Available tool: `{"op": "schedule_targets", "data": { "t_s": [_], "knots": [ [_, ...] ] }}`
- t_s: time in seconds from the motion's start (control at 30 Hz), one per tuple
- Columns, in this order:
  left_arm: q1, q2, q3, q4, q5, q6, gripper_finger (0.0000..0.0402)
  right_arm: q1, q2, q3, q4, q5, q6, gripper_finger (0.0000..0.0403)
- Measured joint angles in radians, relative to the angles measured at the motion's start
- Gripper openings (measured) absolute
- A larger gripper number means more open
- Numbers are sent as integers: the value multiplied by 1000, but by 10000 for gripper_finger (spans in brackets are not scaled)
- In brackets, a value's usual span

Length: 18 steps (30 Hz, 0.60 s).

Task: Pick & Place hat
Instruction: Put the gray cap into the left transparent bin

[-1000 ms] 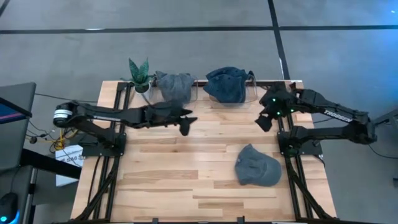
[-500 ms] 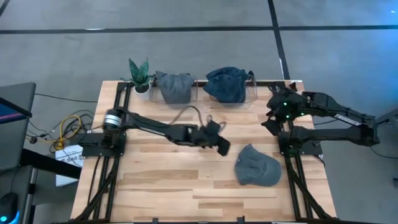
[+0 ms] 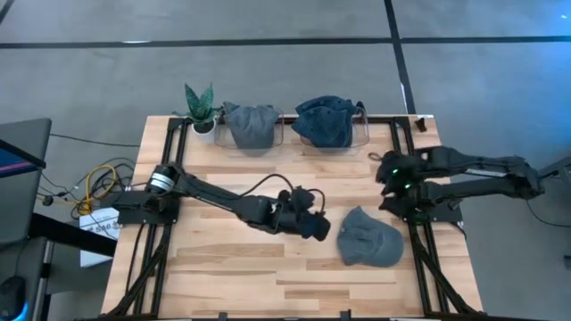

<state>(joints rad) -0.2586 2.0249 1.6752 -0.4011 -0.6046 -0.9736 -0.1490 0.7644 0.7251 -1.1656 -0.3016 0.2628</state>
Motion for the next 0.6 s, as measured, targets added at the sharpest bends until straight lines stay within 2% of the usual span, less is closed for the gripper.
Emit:
{"op": "schedule_targets", "data": {
  "t_s": [0.1,0.2,0.6],
  "knots": [
    [-18,-21,0,-65,-6,-23,225,41,54,-40,127,-29,-1,285],
    [-36,-30,-2,-76,-7,-47,225,80,134,-44,180,-25,-30,285],
    [-126,-30,-2,-84,-30,-140,225,148,604,-45,321,-19,-136,285]
  ]
}}
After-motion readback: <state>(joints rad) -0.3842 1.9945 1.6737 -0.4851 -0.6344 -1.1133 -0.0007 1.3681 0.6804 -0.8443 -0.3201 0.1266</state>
